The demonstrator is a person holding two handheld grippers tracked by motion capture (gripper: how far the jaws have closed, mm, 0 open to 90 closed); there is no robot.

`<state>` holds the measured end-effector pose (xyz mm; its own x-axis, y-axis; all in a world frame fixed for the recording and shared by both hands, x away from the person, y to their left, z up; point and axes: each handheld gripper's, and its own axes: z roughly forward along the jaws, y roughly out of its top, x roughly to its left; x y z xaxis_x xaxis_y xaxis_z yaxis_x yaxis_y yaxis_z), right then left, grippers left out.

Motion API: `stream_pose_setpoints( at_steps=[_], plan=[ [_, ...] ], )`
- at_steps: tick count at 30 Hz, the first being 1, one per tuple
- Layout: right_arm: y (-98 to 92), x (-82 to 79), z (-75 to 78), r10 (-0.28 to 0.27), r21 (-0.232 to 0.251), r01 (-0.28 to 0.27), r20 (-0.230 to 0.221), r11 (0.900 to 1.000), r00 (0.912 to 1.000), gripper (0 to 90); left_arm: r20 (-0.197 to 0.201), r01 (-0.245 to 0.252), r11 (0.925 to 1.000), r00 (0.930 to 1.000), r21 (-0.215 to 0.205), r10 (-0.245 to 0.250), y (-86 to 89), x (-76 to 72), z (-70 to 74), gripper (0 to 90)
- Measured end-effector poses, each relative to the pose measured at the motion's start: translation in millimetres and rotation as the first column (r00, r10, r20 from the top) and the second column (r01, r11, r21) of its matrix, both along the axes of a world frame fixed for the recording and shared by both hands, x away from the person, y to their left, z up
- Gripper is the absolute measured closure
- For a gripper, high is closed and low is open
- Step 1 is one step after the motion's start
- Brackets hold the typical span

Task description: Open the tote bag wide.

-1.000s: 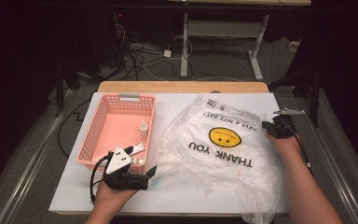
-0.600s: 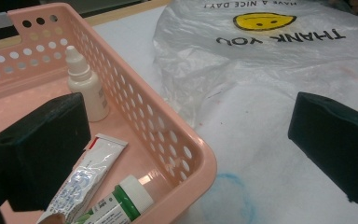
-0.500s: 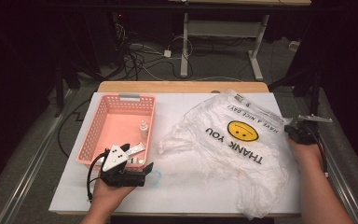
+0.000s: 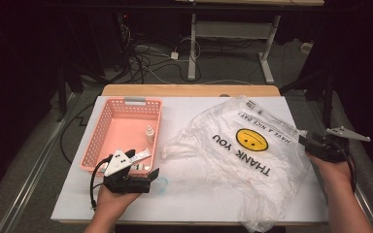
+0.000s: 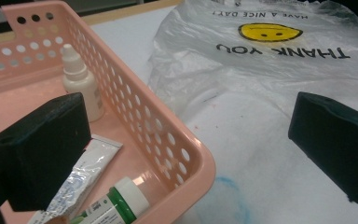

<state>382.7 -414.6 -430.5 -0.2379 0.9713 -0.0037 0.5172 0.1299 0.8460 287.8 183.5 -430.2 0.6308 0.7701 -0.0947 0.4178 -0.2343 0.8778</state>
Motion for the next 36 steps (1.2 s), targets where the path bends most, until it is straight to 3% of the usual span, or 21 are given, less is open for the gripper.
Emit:
stream_pose_setpoints(
  at_steps=[2,4,14,15,24,28,29,31,36],
  plan=[
    [3.5,-11.2,3.0,0.026,0.004,-0.026,0.018,1.000,0.9995,39.7,-0.011,0.009,0.9999,0.9999,-0.012,-0.009,-0.4,1.1,-0.7,0.0],
    [11.0,-25.6,1.1,0.066,0.016,-0.066,0.025,0.998,0.9975,36.1,-0.005,0.006,1.0000,1.0000,0.003,-0.006,-1.8,0.2,-1.2,0.0],
    [43.2,-50.8,-19.7,0.153,0.037,-0.154,0.017,0.987,0.9881,17.1,0.009,0.002,0.9998,1.0000,0.019,-0.002,-2.3,-2.1,-3.5,0.0],
    [52.8,-54.7,-20.2,0.182,0.035,-0.182,0.013,0.983,0.9832,14.7,0.010,0.000,0.9999,1.0000,0.016,0.000,-2.3,-2.2,-3.6,0.0],
    [89.3,-64.4,-17.0,0.268,0.034,-0.269,0.036,0.963,0.9628,0.0,0.019,-0.001,0.9995,0.9998,0.031,0.001,-0.6,-3.2,-2.3,0.0],
    [105.7,-67.4,-12.9,0.304,0.021,-0.305,0.054,0.952,0.9512,0.0,0.020,-0.007,0.9997,0.9998,0.025,0.007,1.0,-3.2,-2.1,0.0],
    [112.8,-68.3,-10.4,0.322,0.018,-0.323,0.063,0.946,0.9447,0.0,0.018,-0.006,0.9996,0.9998,0.027,0.005,1.6,-3.1,-2.0,0.0],
    [116.8,-68.9,-9.0,0.327,0.021,-0.329,0.066,0.944,0.9426,0.0,0.017,-0.006,0.9997,0.9998,0.025,0.005,1.9,-2.9,-2.1,0.0],
    [134.8,-68.8,-3.7,0.368,0.018,-0.370,0.077,0.929,0.9266,0.0,0.015,-0.006,0.9998,0.9999,0.021,0.005,2.0,-2.7,-2.3,0.0]
  ],
)
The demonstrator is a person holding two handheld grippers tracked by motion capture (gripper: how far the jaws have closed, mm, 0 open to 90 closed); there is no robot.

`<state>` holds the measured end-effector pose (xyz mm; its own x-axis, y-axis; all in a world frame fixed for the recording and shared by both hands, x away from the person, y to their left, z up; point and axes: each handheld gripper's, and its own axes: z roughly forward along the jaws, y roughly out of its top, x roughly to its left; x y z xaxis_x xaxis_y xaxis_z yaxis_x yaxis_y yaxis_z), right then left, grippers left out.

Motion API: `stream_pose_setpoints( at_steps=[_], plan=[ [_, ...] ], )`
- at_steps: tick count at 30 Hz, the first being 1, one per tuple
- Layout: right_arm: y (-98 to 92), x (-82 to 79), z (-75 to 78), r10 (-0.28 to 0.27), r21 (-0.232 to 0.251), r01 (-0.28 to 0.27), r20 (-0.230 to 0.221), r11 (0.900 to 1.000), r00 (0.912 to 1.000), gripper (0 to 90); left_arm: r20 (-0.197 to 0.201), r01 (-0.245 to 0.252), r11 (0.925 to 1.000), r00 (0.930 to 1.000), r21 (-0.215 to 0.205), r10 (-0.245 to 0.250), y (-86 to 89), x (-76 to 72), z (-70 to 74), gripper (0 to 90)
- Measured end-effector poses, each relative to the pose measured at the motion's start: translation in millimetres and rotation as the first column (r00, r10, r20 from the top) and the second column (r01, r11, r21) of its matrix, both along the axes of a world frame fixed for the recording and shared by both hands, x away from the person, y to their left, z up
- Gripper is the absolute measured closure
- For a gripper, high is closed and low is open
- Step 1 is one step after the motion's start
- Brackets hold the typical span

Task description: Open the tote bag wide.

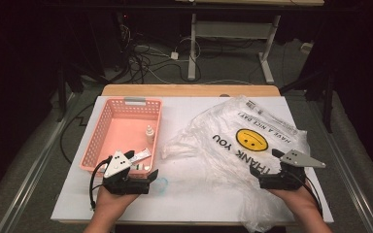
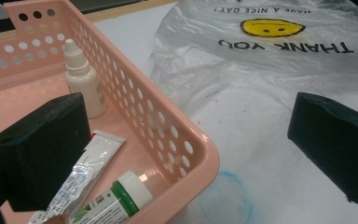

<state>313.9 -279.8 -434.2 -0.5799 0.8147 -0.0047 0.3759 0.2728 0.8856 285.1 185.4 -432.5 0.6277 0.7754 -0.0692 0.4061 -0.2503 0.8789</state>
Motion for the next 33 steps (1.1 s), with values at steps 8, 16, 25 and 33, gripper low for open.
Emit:
stream_pose_setpoints(
  at_steps=[8,16,25,33],
  plan=[
    [29.3,9.1,2.0,0.059,-0.017,-0.059,0.003,0.998,0.9982,0.0,0.003,0.000,1.0000,1.0000,-0.001,0.000,0.7,0.9,0.3,0.0],
    [49.3,22.1,3.0,0.094,-0.041,-0.094,-0.009,0.995,0.9956,0.0,0.006,0.004,0.9998,1.0000,-0.018,-0.004,1.3,0.0,0.7,0.0],
    [59.6,29.5,-4.7,0.150,-0.049,-0.152,-0.050,0.987,0.9875,4.0,0.003,0.016,0.9998,0.9999,-0.013,-0.016,-3.6,0.7,-0.7,0.0],
    [63.0,19.6,-10.2,0.229,-0.070,-0.236,-0.098,0.969,0.9685,27.9,0.003,0.017,0.9998,0.9998,-0.003,-0.017,-6.0,-0.7,-1.2,0.0]
  ],
)
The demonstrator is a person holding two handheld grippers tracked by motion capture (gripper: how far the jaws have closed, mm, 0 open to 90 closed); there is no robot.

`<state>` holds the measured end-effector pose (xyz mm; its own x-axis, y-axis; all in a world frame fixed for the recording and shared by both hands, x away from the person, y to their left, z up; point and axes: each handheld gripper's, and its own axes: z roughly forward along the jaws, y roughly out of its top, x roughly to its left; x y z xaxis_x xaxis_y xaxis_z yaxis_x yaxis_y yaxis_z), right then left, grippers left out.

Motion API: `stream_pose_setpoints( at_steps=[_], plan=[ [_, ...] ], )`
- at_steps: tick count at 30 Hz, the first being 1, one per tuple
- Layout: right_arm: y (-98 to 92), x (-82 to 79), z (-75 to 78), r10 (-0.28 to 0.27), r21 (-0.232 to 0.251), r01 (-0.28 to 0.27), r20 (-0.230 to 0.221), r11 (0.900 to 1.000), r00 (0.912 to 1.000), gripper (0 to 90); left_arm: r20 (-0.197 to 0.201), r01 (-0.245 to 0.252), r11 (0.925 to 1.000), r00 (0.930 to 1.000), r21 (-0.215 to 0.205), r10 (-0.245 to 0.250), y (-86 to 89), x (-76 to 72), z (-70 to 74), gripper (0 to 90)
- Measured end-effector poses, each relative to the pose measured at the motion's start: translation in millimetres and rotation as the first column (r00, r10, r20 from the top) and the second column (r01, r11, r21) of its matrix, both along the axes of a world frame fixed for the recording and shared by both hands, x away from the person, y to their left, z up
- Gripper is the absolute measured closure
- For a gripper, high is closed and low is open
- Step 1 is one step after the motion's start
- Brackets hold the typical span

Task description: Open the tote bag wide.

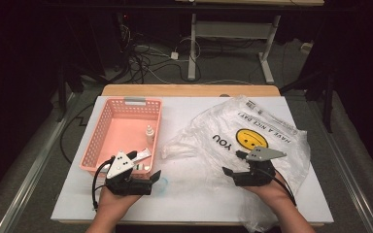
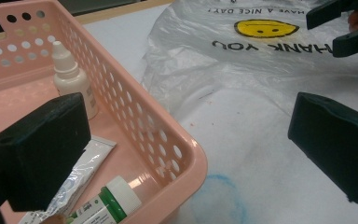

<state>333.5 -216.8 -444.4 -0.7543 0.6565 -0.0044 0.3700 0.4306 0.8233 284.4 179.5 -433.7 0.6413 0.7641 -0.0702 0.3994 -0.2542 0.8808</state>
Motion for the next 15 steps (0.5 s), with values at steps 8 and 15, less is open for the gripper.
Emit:
stream_pose_setpoints(
  at_steps=[8,15],
  plan=[
    [6.5,-1.2,-18.0,0.052,-0.098,-0.059,-0.074,0.993,0.9959,40.5,-0.002,0.006,1.0000,1.0000,-0.001,-0.006,1.4,-0.3,-0.3,0.0],
    [16.9,1.1,-23.9,0.080,-0.120,-0.091,-0.092,0.989,0.9925,28.2,-0.003,0.013,0.9999,0.9999,0.003,-0.013,0.1,0.2,-0.7,0.0]
  ],
)
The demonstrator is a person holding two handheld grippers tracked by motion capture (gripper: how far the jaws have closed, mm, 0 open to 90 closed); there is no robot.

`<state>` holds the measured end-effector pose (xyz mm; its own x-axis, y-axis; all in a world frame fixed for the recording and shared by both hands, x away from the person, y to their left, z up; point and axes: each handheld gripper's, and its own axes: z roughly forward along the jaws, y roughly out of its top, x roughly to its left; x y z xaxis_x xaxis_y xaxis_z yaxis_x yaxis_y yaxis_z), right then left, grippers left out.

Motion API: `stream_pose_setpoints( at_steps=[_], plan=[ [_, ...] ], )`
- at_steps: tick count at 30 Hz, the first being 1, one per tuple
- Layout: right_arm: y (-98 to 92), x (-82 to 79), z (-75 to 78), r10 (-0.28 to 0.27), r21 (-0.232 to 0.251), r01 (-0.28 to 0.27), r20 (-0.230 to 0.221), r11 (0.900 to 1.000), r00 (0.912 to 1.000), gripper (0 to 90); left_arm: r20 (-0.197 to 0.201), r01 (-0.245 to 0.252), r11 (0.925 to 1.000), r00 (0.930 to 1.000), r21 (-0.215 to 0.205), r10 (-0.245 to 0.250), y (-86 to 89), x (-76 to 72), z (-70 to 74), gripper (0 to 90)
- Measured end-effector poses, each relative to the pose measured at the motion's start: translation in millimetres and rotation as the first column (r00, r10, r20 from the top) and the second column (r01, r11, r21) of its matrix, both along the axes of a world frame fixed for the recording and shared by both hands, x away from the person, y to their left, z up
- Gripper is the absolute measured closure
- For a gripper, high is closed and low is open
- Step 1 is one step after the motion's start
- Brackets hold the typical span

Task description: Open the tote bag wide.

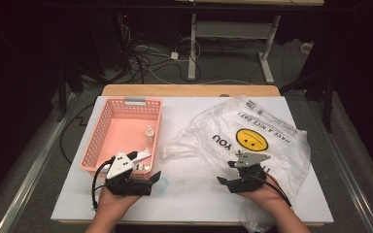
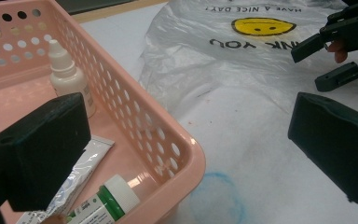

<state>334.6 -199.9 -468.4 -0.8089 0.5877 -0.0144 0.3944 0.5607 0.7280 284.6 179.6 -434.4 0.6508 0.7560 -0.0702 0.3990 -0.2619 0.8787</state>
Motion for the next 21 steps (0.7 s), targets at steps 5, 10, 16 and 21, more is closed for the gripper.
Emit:
stream_pose_setpoints(
  at_steps=[5,10,16,21],
  plan=[
    [12.3,-0.1,-7.4,0.011,-0.064,-0.010,0.005,0.998,0.9999,26.2,-0.001,0.006,1.0000,1.0000,0.004,-0.006,-1.1,-0.1,-0.3,0.0],
    [12.0,3.1,-8.9,-0.007,-0.067,0.008,0.006,0.998,1.0000,34.1,0.000,0.007,1.0000,1.0000,0.001,-0.007,-0.9,-0.4,-0.1,0.0],
    [3.1,6.6,-6.3,-0.053,-0.064,0.053,0.016,0.997,0.9985,48.0,-0.001,0.008,1.0000,1.0000,0.002,-0.008,-1.4,-0.5,-0.1,0.0],
    [-0.8,7.7,-9.4,-0.025,-0.057,0.024,-0.015,0.998,0.9996,54.2,0.000,0.009,1.0000,1.0000,0.004,-0.009,-1.9,-0.9,0.2,0.0]
  ],
)
